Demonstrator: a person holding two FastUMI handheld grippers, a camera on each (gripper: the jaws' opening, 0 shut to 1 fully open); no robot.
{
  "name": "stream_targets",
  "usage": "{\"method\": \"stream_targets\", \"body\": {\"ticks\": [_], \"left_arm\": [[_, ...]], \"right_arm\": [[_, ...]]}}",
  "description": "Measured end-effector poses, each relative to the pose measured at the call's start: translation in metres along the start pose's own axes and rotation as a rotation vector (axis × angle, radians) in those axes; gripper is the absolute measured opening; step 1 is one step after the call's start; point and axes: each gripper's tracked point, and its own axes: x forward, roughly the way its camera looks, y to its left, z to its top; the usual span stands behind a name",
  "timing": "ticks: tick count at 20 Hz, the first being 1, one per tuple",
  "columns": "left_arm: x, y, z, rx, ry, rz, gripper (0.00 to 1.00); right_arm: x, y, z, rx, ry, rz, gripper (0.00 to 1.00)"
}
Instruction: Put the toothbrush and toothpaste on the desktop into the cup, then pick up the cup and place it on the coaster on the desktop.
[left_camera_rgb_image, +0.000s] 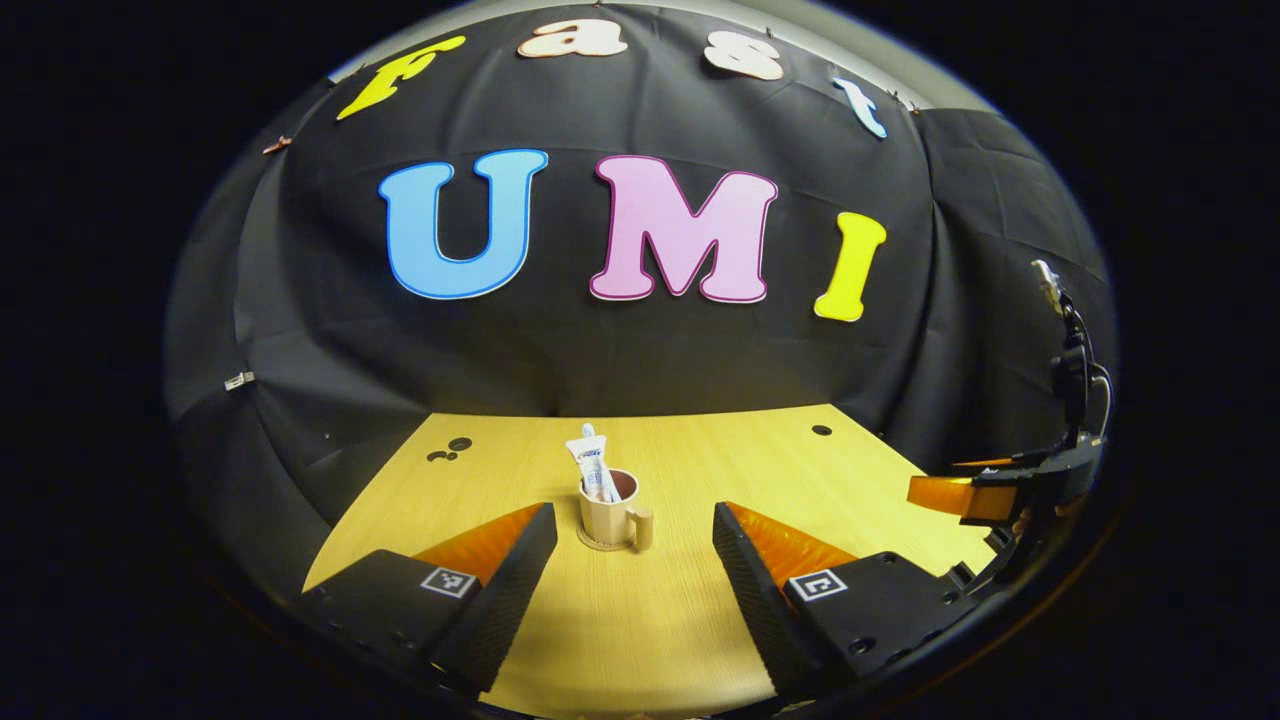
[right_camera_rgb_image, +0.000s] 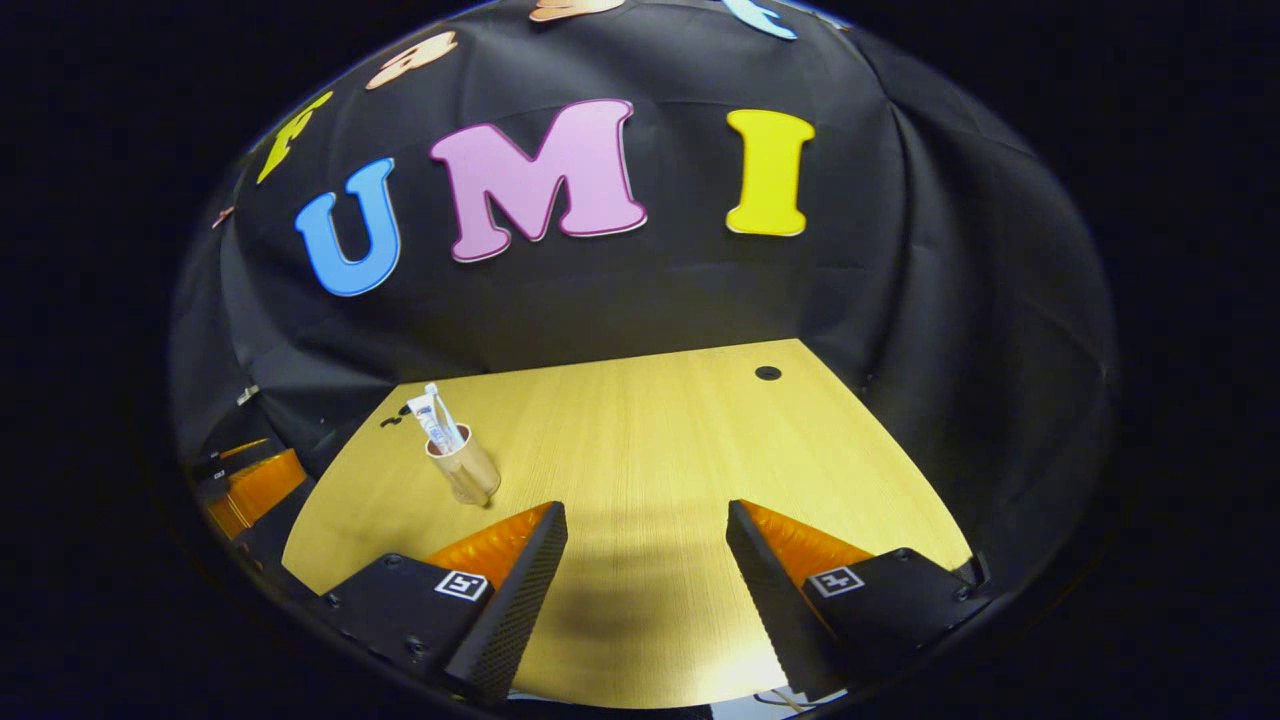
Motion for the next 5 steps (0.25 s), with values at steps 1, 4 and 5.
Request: {"method": "stream_targets", "body": {"ticks": [1,4,5], "left_arm": [[0.000,0.000,0.000,-0.004,-0.001,0.000,0.98],[0.001,0.002,-0.004,0.017,0.008,-0.001,0.98],[0.000,0.003,-0.004,0.014,0.009,-0.002,0.97]], "right_arm": [[0.004,-0.001,-0.005,0.005,0.012,-0.005,0.99],[0.008,-0.004,-0.016,0.003,0.033,-0.030,0.99],[0.009,-0.003,-0.018,-0.006,0.040,-0.021,0.99]]}}
